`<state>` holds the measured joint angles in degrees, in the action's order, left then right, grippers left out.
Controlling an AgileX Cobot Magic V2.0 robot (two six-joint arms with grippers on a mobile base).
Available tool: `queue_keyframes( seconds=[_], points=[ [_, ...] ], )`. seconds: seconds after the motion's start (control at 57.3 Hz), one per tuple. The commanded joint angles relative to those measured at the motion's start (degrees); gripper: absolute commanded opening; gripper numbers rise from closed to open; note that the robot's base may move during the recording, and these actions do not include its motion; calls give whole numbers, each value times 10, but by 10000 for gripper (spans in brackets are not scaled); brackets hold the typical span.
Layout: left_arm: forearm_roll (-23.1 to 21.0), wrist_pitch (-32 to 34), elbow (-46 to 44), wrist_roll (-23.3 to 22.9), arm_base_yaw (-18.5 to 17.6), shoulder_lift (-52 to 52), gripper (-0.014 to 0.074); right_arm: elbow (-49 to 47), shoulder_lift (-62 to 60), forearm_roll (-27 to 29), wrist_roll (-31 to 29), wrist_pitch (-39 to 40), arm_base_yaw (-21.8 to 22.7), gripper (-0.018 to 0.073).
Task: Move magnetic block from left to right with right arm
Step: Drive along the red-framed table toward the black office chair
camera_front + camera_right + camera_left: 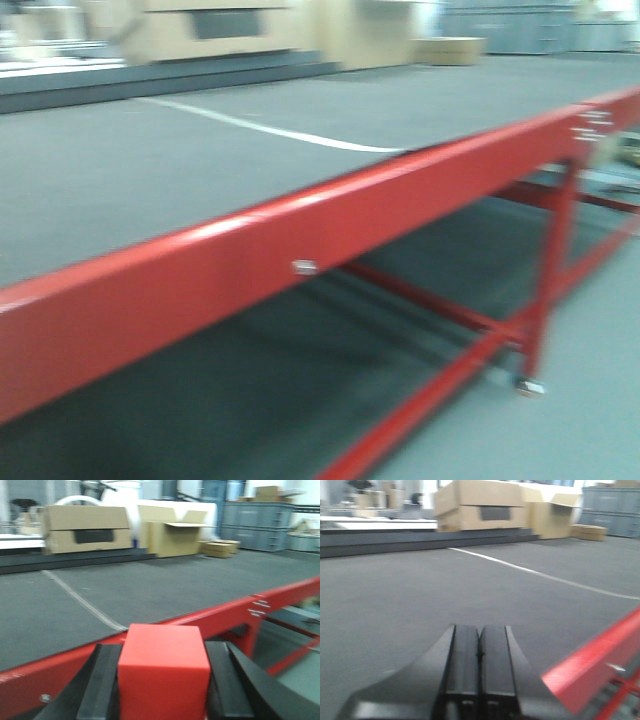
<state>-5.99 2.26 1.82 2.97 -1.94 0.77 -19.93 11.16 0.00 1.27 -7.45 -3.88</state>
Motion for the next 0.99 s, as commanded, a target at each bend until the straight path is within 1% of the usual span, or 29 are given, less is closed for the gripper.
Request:
queue_keyframes(
  seconds=[0.0,0.977],
  points=[
    [-3,50,4,0,0,7,-126,-16,5,0,-3,52,3,223],
    [-3,50,4,0,0,7,-126,-16,5,0,-3,52,3,223]
  ],
)
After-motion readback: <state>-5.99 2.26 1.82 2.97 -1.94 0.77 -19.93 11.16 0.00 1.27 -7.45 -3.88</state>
